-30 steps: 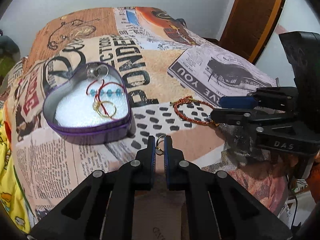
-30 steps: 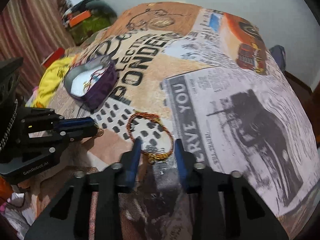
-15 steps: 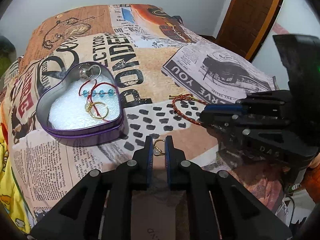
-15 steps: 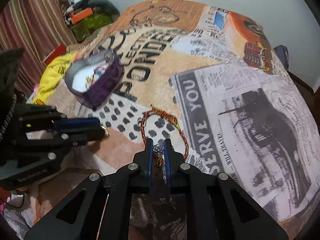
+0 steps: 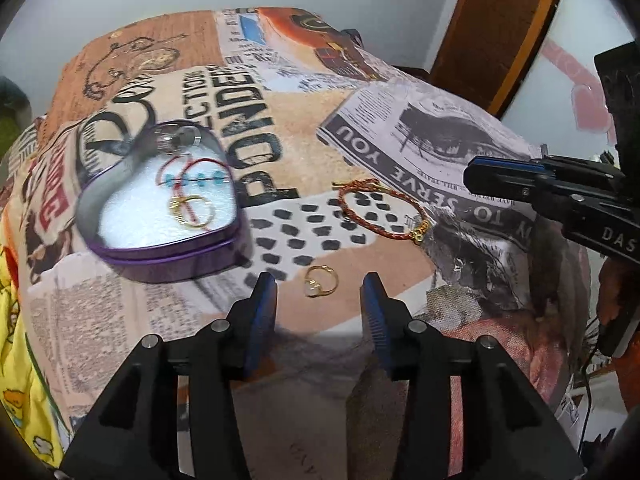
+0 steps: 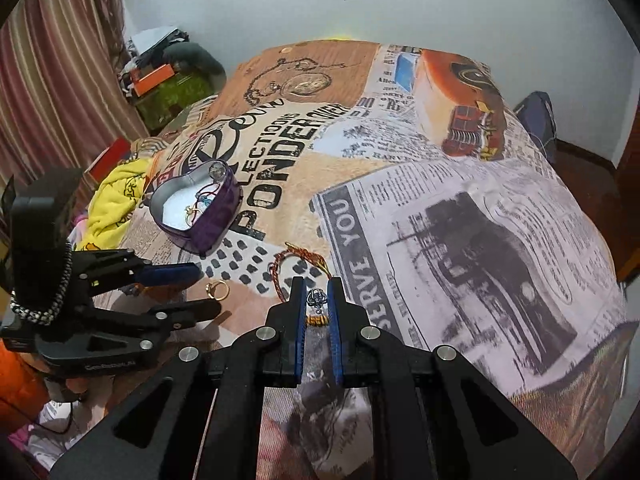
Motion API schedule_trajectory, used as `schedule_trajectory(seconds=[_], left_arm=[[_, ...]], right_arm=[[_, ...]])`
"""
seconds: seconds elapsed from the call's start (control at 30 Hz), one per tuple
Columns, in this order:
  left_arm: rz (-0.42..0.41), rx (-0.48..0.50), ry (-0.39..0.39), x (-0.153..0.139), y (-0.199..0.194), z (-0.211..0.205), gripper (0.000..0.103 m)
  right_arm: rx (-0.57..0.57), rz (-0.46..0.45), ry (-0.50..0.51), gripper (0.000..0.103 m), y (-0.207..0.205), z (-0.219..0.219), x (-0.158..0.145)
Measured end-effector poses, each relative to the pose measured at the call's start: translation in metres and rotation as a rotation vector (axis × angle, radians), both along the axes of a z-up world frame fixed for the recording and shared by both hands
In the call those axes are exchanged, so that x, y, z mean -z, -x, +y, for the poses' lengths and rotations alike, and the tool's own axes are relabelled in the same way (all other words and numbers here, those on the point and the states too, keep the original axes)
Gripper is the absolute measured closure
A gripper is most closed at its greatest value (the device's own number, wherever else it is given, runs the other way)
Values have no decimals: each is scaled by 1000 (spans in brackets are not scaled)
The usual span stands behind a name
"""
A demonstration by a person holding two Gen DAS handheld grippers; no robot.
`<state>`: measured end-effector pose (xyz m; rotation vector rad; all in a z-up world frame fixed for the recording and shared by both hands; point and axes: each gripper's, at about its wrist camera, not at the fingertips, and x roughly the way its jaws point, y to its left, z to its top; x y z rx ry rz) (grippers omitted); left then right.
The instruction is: Organize jewelry
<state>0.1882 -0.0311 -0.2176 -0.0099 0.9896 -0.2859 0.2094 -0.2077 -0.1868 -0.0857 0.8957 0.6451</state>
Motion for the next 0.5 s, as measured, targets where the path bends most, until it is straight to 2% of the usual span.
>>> schedule_trajectory(seconds=[0.13, 0.17, 0.3, 0.37, 0.5], left_arm=[[-15, 0, -36, 6, -5, -10, 75], [-17, 7, -46, 6, -5, -13, 88], [-23, 15, -54, 6, -4, -15, 88], [-21, 10, -39, 4, -2, -13, 96], [-34, -10, -9, -5, 5, -5, 98]], right_arm=[[25, 9, -19, 94, -1, -9, -2], [31, 6, -23, 94, -1, -11, -4], [49, -10, -40, 94, -3, -17, -13], [52, -20, -45, 94, -3, -18, -17], [51, -50, -57, 94, -2, -13, -28]])
